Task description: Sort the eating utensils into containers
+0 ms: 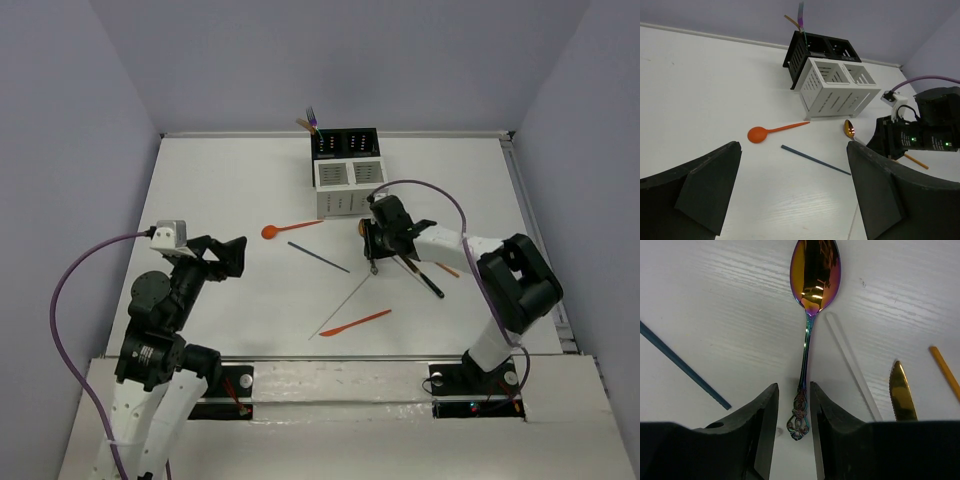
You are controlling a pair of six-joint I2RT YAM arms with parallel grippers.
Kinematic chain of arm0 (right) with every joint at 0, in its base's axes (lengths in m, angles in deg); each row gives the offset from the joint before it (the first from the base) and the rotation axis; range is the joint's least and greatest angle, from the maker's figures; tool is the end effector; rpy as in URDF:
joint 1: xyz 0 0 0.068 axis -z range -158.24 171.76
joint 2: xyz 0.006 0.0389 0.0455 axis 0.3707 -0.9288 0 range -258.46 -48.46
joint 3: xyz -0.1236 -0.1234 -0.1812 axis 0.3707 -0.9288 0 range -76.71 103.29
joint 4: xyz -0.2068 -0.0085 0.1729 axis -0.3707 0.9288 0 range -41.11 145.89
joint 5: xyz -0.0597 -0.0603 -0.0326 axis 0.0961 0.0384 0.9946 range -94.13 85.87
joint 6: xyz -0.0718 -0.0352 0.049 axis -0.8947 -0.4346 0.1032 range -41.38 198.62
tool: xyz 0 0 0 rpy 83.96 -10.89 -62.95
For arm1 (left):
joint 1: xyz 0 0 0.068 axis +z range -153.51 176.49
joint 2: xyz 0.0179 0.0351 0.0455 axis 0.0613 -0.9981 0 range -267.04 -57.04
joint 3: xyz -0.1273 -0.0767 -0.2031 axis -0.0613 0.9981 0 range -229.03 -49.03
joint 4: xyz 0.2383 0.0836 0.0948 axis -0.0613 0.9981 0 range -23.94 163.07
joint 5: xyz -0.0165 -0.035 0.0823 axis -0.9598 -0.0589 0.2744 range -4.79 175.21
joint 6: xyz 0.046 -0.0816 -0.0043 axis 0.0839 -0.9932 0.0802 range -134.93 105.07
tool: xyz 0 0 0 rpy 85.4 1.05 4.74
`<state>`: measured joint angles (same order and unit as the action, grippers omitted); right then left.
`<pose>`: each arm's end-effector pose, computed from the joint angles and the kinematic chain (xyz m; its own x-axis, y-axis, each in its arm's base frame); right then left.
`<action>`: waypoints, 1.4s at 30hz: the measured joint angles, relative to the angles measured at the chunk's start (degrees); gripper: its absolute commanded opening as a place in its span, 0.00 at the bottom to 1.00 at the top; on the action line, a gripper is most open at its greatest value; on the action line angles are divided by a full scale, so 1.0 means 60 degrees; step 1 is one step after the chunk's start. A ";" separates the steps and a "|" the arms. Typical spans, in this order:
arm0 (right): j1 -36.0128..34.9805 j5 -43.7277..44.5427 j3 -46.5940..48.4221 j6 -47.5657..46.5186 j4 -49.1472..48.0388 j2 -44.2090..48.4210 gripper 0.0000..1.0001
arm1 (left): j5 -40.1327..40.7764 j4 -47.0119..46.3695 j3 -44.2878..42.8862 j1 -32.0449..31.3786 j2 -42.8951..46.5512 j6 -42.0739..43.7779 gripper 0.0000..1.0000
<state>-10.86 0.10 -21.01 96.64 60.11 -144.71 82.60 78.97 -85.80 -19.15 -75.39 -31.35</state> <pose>0.3202 0.1975 0.1103 -0.7836 -0.1352 -0.6064 -0.2701 0.9531 0.1364 0.1626 -0.0494 0.3421 0.0003 -0.2934 -0.9560 0.3264 0.9037 -0.2773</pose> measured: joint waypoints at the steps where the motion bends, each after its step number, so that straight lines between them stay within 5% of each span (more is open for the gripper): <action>1: -0.0004 0.0004 0.0058 0.0004 0.0018 -0.0091 0.36 | -0.0029 -0.0007 0.0000 0.0000 -0.0022 0.0000 0.99; 14: -0.0025 0.0809 0.1020 0.0142 0.0076 -0.1282 0.33 | -0.0135 -0.0040 0.0000 0.0000 0.0015 0.0004 0.99; 19: -0.0113 0.1067 0.1446 0.0135 0.0219 -0.1599 0.24 | -0.0153 -0.0055 0.0000 0.0000 0.0080 0.0004 0.99; 23: -0.0138 0.1253 0.1621 0.0142 0.0350 -0.1727 0.07 | -0.0168 -0.0055 0.0000 0.0000 0.0087 0.0004 0.99; 28: -0.0138 0.1366 0.1599 0.0229 0.0335 -0.1701 0.07 | -0.0178 -0.0058 0.0000 0.0000 0.0091 0.0004 0.99; 42: -0.0138 0.1359 0.0936 0.0127 -0.1781 0.1574 0.07 | -0.0219 -0.0062 0.0000 0.0000 0.0095 0.0004 0.99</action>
<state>-11.69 8.26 -15.39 97.41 49.42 -135.27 81.29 78.60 -85.80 -19.15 -74.82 -31.33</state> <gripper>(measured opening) 0.082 0.989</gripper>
